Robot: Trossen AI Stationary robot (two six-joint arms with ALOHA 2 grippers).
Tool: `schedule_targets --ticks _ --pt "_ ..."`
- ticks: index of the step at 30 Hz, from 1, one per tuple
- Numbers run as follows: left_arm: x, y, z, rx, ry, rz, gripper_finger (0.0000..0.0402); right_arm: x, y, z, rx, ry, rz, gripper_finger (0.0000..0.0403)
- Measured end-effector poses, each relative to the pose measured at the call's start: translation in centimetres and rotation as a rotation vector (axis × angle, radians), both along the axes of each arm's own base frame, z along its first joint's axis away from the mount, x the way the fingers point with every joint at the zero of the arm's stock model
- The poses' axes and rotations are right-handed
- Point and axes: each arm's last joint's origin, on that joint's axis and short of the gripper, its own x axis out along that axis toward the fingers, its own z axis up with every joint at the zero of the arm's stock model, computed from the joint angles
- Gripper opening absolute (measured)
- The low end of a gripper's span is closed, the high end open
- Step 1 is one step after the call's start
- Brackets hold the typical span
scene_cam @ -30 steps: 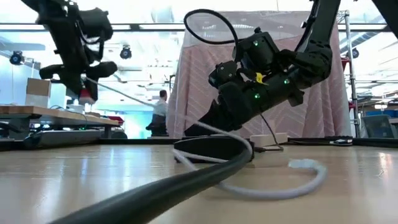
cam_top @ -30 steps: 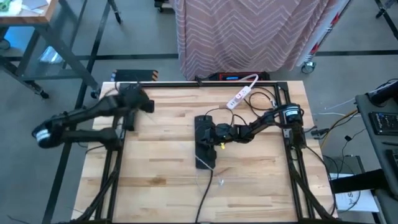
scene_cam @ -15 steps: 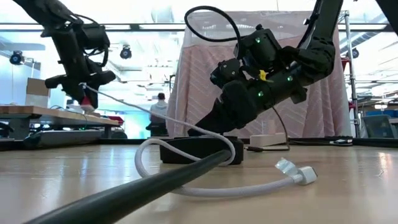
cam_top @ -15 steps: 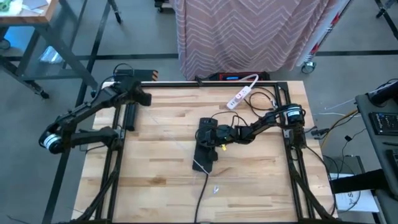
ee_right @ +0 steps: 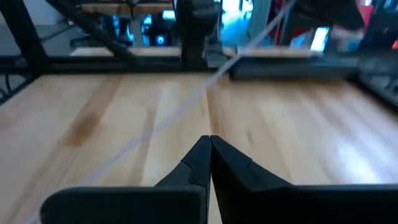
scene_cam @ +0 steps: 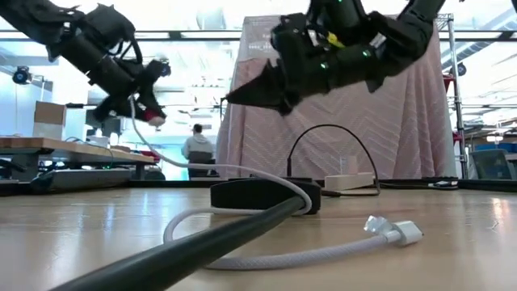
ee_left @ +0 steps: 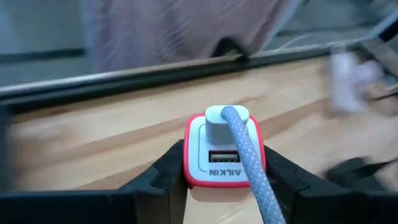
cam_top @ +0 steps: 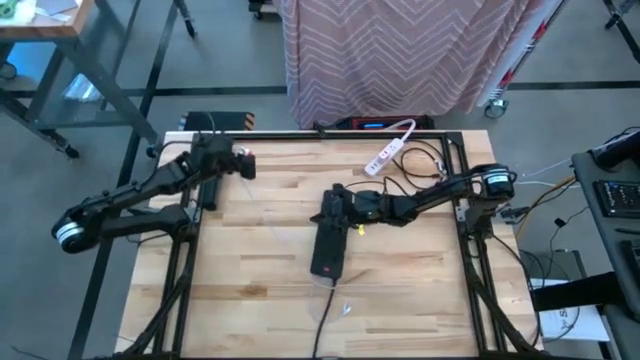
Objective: Insert USB
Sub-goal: Insert the red charger adapter into the top black outlet extension
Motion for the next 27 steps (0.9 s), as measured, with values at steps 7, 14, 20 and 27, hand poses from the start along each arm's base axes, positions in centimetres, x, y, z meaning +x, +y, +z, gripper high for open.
schedule_targets --ticks 7,14,20,27 --pt "1.9 -2.9 0.5 0.04 -0.247 -0.154 0.0125 3.3 -0.4 3.5 -0.276 0.006 -0.092 0.0067" --pt "3.2 -5.3 1.2 0.069 -0.415 -0.246 0.0125 5.2 -1.0 7.7 -0.481 -0.059 -0.256 0.0149" --pt "4.0 -6.5 2.3 0.102 -0.559 -0.31 0.0125 5.8 -0.8 9.6 -0.557 -0.098 -0.248 0.0206" --pt "5.1 -6.9 2.5 0.096 -0.637 -0.338 0.0125 5.9 -0.9 10.5 -0.613 -0.105 -0.267 0.0242"
